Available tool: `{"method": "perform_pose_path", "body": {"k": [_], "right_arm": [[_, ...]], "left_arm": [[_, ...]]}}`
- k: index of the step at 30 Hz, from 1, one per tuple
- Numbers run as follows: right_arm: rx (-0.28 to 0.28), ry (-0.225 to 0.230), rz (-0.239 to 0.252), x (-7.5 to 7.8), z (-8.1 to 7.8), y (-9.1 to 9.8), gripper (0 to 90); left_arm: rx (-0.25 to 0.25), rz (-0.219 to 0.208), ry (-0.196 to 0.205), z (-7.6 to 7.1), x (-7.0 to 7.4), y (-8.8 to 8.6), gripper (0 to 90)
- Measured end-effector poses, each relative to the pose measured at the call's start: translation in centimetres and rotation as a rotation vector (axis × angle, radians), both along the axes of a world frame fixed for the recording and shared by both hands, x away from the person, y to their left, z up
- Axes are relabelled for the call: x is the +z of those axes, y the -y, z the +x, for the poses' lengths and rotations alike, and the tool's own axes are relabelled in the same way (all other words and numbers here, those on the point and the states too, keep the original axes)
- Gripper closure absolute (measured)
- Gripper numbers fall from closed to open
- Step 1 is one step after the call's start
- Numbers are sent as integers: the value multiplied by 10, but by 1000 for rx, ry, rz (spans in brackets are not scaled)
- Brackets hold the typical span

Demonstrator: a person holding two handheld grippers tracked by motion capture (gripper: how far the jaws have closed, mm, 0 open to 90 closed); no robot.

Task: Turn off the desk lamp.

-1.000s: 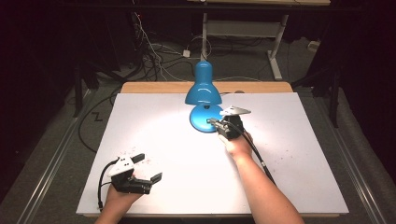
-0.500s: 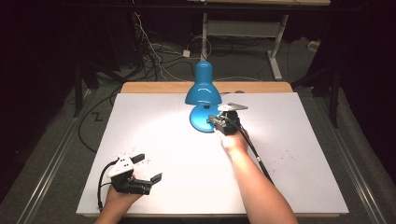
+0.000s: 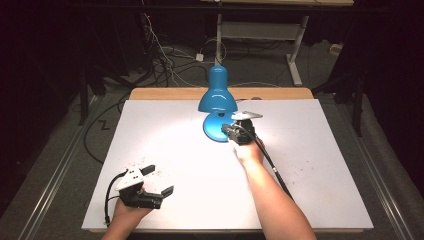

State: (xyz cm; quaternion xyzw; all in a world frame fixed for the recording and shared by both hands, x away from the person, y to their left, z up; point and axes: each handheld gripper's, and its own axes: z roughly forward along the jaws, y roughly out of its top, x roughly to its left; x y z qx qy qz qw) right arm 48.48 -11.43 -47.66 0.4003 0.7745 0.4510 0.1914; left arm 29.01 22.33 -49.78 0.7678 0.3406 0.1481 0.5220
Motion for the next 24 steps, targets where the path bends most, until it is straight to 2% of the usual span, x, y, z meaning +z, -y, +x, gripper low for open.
{"method": "perform_pose_path", "body": {"k": [10,24], "right_arm": [[-13,-2,7,-2,3,0,900],[0,7,14,-4,4,0,900]], "left_arm": [[-2,-1,0,0,0,0,0],[-2,0,-1,0,0,0,0]]}}
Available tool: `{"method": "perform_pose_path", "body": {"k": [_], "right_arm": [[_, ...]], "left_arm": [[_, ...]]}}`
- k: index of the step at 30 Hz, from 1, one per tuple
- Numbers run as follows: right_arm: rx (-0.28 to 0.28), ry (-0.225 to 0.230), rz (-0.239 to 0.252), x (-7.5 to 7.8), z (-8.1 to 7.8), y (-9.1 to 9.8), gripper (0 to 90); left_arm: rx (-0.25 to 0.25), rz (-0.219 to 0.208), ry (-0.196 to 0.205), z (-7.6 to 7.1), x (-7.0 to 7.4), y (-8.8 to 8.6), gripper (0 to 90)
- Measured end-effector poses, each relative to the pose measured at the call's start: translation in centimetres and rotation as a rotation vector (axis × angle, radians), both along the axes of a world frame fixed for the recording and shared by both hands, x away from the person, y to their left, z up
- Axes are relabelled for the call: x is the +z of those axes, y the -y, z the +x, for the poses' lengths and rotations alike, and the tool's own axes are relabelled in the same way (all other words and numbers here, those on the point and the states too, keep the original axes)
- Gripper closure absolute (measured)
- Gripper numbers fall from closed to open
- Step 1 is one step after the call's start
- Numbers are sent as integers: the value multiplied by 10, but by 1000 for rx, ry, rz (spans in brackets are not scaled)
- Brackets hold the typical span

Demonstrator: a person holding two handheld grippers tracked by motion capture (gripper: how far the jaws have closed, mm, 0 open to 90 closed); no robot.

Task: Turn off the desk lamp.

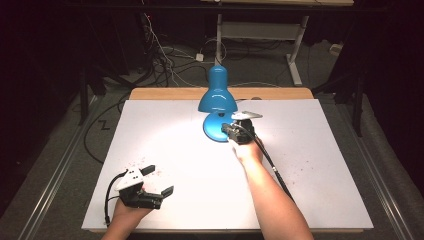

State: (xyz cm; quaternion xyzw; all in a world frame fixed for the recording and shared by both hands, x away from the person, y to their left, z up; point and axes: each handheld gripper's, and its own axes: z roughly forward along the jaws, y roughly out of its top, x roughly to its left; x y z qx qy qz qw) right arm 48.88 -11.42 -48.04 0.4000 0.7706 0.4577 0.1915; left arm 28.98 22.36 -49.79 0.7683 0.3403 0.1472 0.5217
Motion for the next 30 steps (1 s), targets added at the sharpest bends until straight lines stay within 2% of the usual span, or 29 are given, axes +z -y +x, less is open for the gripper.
{"method": "perform_pose_path", "body": {"k": [5,6,8,9,21,30], "right_arm": [[-5,0,10,-1,1,0,900],[-25,11,-8,-3,1,-1,900],[-25,12,-6,-3,2,0,900],[-31,8,13,-4,2,0,900],[-33,24,-7,-3,2,-2,900],[-26,9,-15,-1,1,-3,900]], "left_arm": [[1,2,-2,0,0,0,0],[0,4,-3,0,0,0,0],[0,4,-2,0,0,0,0],[0,4,-3,0,0,0,0],[-6,0,-6,1,0,0,0],[-2,-2,-3,0,0,0,0]]}}
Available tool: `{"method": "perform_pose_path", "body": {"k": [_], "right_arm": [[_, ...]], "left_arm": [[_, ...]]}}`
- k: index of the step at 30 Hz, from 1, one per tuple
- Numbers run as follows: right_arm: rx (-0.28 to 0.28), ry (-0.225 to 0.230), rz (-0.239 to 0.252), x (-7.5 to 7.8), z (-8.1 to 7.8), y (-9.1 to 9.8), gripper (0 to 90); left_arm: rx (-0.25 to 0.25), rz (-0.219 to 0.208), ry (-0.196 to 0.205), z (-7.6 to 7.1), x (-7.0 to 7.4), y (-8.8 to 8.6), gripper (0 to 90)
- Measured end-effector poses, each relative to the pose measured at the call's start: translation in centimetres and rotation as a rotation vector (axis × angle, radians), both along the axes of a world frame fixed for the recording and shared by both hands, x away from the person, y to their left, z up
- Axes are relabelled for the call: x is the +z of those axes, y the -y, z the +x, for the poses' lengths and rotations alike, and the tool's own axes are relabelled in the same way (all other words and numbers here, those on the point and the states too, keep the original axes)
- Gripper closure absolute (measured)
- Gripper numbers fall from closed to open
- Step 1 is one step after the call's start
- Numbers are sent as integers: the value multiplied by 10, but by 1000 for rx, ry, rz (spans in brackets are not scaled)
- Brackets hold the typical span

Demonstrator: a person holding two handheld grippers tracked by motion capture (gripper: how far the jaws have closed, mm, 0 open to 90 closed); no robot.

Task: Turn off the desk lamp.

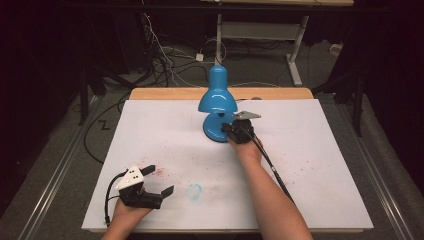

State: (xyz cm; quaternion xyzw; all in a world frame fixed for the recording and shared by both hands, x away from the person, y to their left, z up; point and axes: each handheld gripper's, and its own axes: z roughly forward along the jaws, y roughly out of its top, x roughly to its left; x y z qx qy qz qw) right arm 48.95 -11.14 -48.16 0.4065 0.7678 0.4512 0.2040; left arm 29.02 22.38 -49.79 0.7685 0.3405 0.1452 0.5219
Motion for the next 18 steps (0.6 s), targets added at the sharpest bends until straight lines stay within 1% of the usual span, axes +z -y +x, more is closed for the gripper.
{"method": "perform_pose_path", "body": {"k": [1,5,8,12,13,16,18], "right_arm": [[2,-1,-7,0,0,1,900],[-3,-5,-8,3,-1,3,900],[6,11,-10,10,-4,3,900],[11,17,-7,14,-7,4,900],[13,18,-15,15,-8,4,900],[14,24,-8,18,-12,5,900],[19,28,-13,19,-14,6,900]], "left_arm": [[-1,0,-1,0,0,0,0],[-1,0,-2,0,0,0,0],[-1,0,-4,1,0,0,0],[-1,-1,-3,0,0,0,0],[-2,-1,-3,0,0,0,0],[-3,1,-2,0,0,0,0],[-3,0,-2,0,0,0,0]]}}
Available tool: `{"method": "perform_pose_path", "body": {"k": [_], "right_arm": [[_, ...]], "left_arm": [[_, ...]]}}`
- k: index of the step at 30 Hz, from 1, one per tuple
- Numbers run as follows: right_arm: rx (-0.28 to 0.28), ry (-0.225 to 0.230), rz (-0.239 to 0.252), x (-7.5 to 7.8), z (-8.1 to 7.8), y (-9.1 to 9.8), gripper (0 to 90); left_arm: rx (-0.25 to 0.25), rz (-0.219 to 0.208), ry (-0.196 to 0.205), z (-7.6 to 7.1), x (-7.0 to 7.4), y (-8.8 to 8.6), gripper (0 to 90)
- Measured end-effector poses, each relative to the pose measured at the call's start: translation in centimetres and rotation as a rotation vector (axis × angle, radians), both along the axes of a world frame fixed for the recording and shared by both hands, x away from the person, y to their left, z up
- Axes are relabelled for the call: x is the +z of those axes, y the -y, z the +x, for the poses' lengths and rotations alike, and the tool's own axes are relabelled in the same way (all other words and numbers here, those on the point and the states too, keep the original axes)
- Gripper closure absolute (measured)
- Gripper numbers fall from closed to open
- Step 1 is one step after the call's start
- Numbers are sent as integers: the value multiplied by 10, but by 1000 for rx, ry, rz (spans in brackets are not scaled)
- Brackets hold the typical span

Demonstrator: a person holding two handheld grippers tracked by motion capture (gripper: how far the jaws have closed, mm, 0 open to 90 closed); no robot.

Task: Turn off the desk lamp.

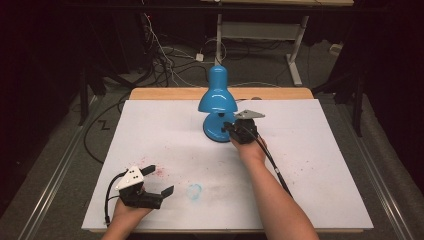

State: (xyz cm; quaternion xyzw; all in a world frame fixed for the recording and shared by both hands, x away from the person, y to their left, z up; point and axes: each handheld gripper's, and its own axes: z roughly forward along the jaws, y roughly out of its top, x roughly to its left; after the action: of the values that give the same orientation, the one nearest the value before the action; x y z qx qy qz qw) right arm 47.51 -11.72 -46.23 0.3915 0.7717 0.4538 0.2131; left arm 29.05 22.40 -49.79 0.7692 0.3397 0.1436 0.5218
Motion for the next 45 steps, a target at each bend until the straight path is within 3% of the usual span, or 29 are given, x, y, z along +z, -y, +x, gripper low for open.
{"method": "perform_pose_path", "body": {"k": [12,22,23,25,33,45], "right_arm": [[10,13,10,3,-32,20,900],[41,6,-3,-8,-69,48,900],[38,-10,0,-9,-76,50,900],[62,17,-23,-11,-84,55,900],[85,22,-43,-14,-118,72,900],[53,7,-21,-20,-149,103,900]], "left_arm": [[-8,-2,-2,0,0,0,0],[0,1,-1,0,0,0,0],[2,1,-2,0,0,0,0],[3,-1,-2,0,0,0,0],[2,-12,-2,0,0,-1,0],[-1,-9,0,-1,0,-1,0]]}}
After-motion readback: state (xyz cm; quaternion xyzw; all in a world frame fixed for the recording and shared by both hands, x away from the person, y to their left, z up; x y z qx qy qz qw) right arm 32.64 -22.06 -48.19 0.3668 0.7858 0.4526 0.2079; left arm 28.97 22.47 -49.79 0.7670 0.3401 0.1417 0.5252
